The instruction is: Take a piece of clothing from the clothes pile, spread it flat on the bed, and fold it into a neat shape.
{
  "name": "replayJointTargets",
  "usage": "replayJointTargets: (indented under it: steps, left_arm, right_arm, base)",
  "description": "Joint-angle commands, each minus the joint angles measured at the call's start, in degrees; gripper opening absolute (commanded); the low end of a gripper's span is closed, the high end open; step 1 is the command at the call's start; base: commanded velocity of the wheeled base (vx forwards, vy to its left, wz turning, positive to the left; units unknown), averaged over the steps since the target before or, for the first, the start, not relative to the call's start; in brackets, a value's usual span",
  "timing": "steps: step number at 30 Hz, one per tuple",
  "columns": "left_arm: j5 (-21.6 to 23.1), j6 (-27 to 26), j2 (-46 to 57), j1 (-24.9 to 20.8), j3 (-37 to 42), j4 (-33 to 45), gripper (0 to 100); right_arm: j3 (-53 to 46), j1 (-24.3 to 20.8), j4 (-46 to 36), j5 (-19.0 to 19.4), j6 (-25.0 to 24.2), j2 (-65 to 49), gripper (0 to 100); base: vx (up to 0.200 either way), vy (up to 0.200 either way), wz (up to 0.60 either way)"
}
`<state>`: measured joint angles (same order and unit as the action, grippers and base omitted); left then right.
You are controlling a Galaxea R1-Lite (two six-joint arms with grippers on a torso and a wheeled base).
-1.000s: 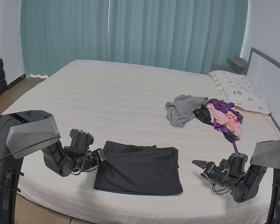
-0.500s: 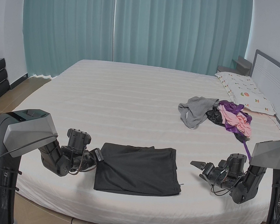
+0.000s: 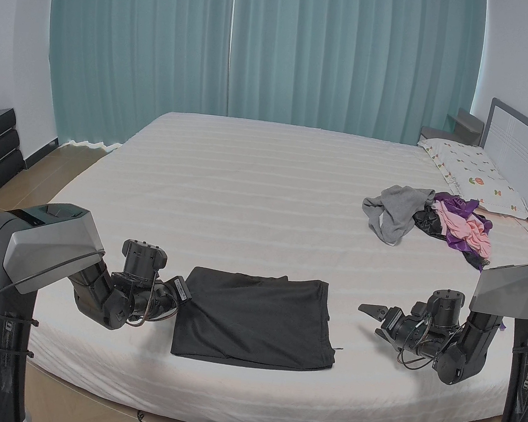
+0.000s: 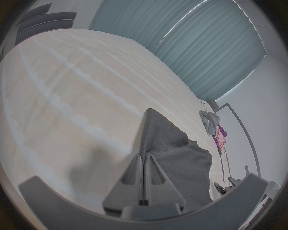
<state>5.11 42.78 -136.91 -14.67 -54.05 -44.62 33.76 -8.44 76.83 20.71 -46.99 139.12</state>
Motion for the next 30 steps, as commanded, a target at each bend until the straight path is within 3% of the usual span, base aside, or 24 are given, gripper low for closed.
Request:
replayJointTargets:
  steps: [1,27,30]
  left_arm:
    - [-0.01,0.03,0.15,-0.01,-0.09,-0.03,0]
    - [-0.10,0.03,0.51,-0.36,0.00,2.08,0]
    - [-0.10,0.03,0.51,-0.80,0.09,2.17,0]
  right_arm:
    - [0.08,0.00,-0.01,0.03,0.06,0.01,100]
    - [0.08,0.00,-0.01,-0.06,0.06,0.01,100]
    - [-0.01,0.00,-0.01,-0.06,0.06,0.01,100]
  base:
    - [0.000,0.200,0.00]
    - [0.000,0.200,0.00]
    - [0.000,0.000,0.00]
